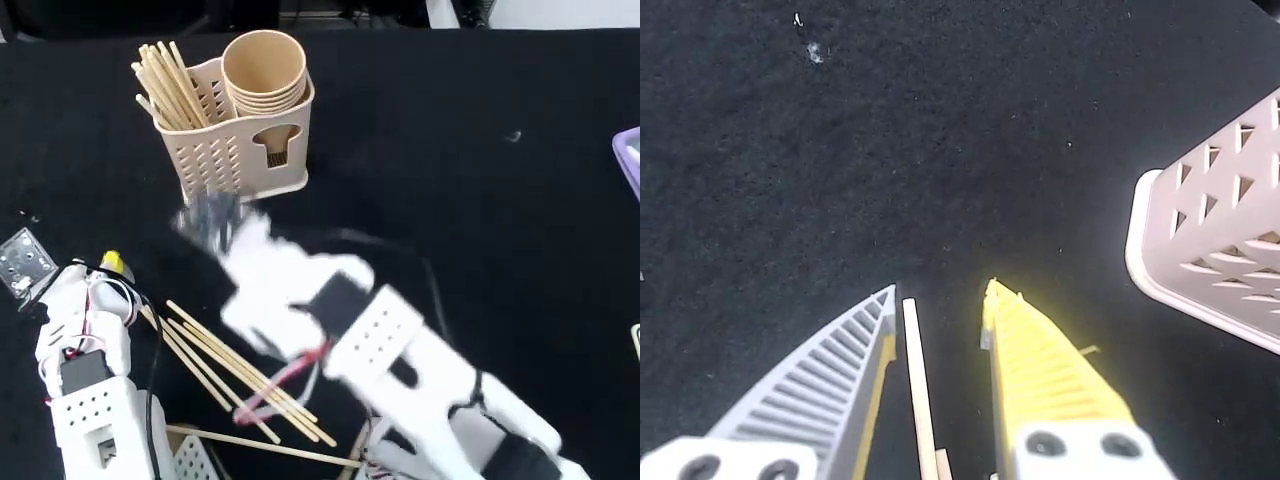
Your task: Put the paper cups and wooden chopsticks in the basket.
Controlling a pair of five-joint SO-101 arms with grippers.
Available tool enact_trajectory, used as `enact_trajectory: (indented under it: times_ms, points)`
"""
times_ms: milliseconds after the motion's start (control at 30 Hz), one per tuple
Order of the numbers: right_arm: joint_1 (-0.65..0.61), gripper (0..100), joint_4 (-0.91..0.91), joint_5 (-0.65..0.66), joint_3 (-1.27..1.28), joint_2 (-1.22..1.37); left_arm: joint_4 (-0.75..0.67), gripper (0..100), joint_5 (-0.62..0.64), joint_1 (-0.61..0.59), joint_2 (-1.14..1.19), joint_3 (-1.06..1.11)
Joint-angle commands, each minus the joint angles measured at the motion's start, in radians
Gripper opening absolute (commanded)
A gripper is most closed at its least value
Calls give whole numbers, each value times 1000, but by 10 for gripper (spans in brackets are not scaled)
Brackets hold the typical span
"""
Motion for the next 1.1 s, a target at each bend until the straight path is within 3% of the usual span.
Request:
enact_trajectory:
  times_ms: [0,267,433,600,767,833,933,1067]
  points:
    - [-103,318,-123,-14,257,-96,-18,150,-11,-7,-3,-8]
    - [-315,335,-400,-95,495,-25,-18,149,-6,-8,-3,-12]
    - [-353,335,-535,-118,486,148,-18,149,-8,-8,-3,-12]
    - [-253,311,-525,-110,377,308,-18,149,-9,-8,-3,-12]
    - [-101,91,-480,-107,295,378,-18,149,-9,-8,-3,-12]
    - [-32,17,-480,-41,283,377,-18,149,-9,-8,-3,-12]
    - [68,12,-462,120,282,340,-18,149,-9,-8,-3,-12]
    - [176,11,-459,186,285,251,-18,149,-9,-8,-3,-12]
